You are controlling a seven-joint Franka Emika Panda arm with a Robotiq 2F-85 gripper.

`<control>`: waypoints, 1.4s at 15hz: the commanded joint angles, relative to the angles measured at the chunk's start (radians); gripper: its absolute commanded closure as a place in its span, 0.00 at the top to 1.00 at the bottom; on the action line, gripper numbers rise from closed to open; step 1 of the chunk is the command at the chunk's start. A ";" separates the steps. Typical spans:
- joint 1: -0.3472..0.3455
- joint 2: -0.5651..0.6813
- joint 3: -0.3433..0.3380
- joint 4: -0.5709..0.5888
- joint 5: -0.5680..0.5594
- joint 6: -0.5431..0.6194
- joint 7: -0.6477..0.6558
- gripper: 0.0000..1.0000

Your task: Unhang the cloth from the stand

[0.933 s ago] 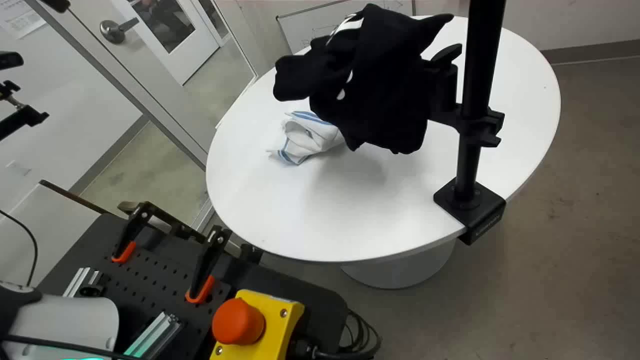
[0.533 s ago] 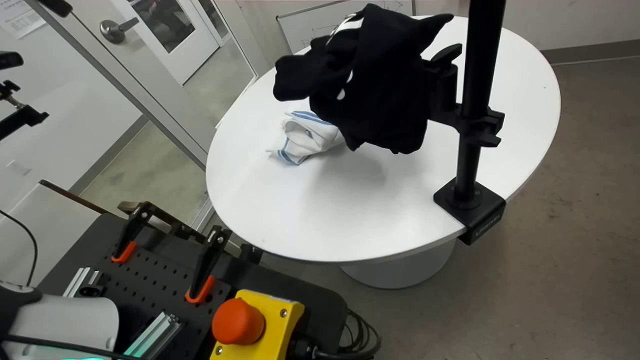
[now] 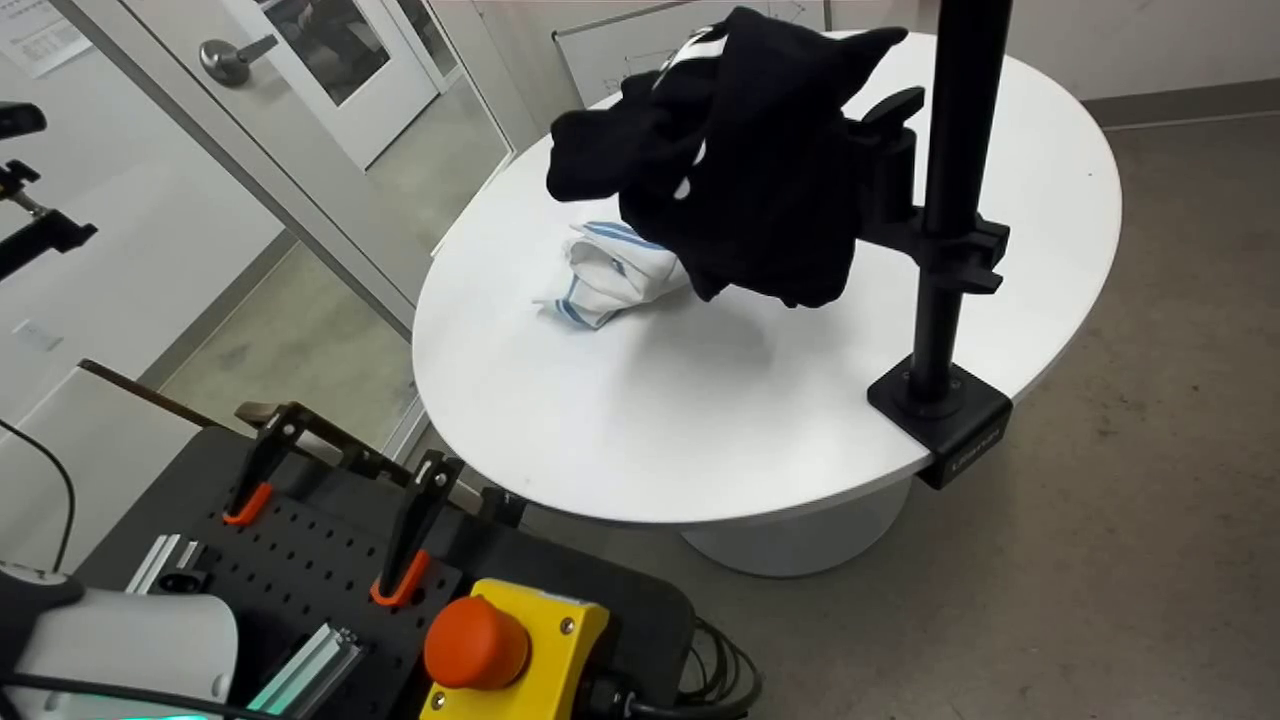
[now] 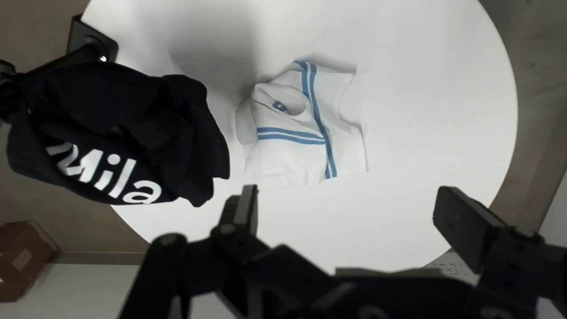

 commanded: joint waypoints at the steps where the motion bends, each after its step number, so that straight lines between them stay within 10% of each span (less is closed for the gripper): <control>1: -0.094 0.113 -0.045 0.064 -0.023 0.071 0.063 1.00; 14: -0.395 0.526 -0.134 0.324 -0.163 0.355 0.424 1.00; 21: -0.313 0.706 -0.256 0.451 -0.226 0.268 0.608 1.00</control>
